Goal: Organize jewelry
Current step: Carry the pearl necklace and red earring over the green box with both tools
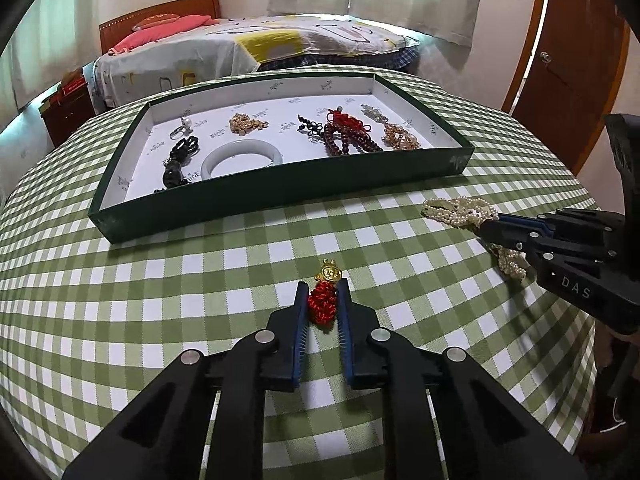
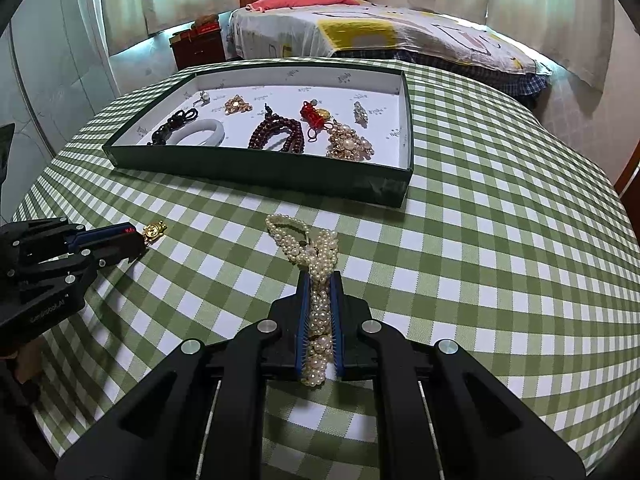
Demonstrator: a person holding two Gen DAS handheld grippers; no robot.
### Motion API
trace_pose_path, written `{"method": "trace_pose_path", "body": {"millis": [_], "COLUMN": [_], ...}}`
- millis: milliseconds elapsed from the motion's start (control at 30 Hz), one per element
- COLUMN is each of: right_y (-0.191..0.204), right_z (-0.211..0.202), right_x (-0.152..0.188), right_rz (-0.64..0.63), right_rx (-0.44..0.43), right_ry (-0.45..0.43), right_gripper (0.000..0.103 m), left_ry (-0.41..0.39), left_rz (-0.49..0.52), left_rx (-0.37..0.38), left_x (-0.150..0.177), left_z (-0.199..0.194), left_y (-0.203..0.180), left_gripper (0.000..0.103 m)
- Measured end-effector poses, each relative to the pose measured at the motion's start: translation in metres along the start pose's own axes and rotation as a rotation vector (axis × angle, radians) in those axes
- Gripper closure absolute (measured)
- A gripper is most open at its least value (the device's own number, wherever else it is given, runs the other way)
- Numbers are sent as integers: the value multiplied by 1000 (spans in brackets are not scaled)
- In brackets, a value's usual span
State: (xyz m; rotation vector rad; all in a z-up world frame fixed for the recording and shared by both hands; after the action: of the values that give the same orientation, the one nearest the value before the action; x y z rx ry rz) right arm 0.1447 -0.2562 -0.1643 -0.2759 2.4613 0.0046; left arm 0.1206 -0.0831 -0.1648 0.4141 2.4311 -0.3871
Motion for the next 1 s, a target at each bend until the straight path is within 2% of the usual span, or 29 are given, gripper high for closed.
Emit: {"method": "trace_pose_path", "body": {"millis": [333,1000], "right_y": [1,2], "right_z": [-5,-57], "right_x": [-2,-34], "right_rz": [-1,12], "right_rx": [5,17], "right_ry": [-14,-169], "right_gripper": [93,93], "left_ry": [-8,-157], "left_rz": [-12,-24], "left_rx": [-27,-56], "left_x": [-2,-43], "left_z": [-4,-51], "left_y": [5,12], "left_gripper": [88,88]}}
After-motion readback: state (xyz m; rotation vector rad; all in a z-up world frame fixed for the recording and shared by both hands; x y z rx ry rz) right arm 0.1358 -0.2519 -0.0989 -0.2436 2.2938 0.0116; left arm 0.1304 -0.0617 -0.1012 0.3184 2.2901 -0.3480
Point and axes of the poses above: each gripper's, at about its wrist camera, not at the fingertips, and z roughly the way its jaws point, y to its left, x to its underside, the point moved 2 cm from there along z, roughly the way its jaws point, and after that the axes turned 7 degrees about x, right-handed, at the moved point
